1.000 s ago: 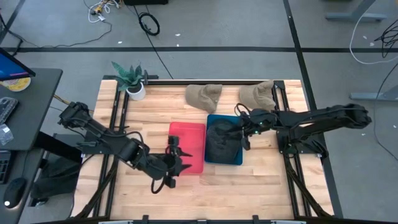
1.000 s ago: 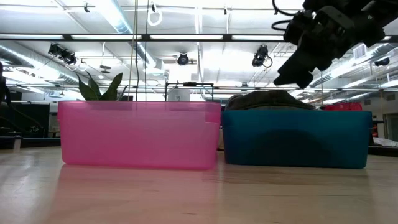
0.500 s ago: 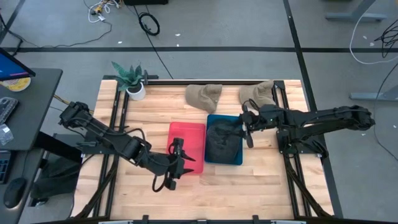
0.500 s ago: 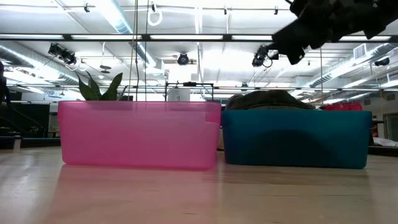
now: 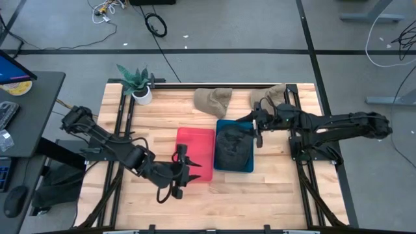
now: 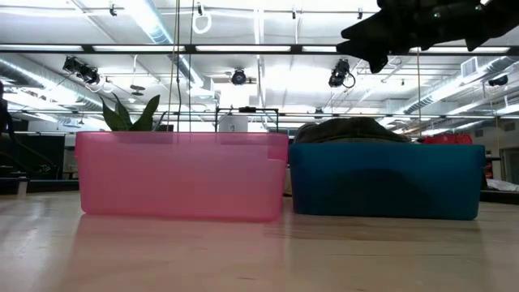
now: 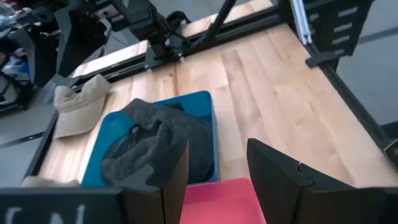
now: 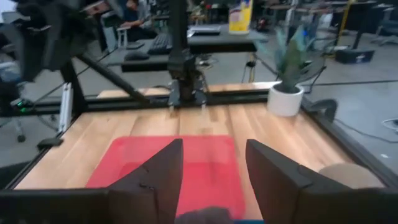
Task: Pick & Place hat
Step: Put the right brown cap into the red bin
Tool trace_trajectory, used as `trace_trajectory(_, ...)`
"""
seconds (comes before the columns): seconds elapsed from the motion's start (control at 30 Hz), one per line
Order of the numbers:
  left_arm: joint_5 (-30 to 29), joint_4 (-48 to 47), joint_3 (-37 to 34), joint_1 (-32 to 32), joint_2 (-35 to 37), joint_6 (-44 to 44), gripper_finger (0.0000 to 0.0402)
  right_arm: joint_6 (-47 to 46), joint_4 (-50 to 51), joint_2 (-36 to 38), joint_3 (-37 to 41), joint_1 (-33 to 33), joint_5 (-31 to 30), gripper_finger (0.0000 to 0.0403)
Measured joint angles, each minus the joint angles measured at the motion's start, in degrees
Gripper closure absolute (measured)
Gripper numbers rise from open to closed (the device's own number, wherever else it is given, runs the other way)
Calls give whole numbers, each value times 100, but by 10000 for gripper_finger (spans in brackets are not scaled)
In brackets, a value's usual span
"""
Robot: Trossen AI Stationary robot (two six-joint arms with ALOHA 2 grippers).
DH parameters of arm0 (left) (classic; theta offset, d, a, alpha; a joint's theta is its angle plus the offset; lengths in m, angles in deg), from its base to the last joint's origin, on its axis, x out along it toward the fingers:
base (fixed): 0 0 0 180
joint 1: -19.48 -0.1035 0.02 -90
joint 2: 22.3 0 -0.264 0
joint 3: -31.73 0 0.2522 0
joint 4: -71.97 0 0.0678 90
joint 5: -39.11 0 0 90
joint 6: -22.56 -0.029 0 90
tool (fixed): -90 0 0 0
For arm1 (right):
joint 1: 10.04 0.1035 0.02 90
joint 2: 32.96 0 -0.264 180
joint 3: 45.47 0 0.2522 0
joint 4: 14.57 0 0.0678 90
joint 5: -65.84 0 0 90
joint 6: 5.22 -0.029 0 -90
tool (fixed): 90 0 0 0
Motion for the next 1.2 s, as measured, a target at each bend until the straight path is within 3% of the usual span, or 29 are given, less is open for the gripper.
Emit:
trace_trajectory(0.43,-654,-527,-16,234,145,452,232,-9,-182,0,0,-428,-9,223)
trace_trajectory(0.6,-1027,551,-1143,311,1008,381,232,-6,-176,0,0,-519,11,223)
trace_trajectory(0.67,-690,1131,-1845,200,1637,282,232,-6,-170,0,0,-547,17,223)
trace_trajectory(0.87,1138,2994,-3697,-284,3422,-392,232,26,-110,14,0,-757,19,223)
trace_trajectory(0.93,1337,3122,-4052,-457,3930,-316,232,-100,103,58,-4,-890,-110,223)
trace_trajectory(1.2,1403,3093,-4859,-954,5220,102,232,-1685,1981,272,-45,-1648,-1919,223)
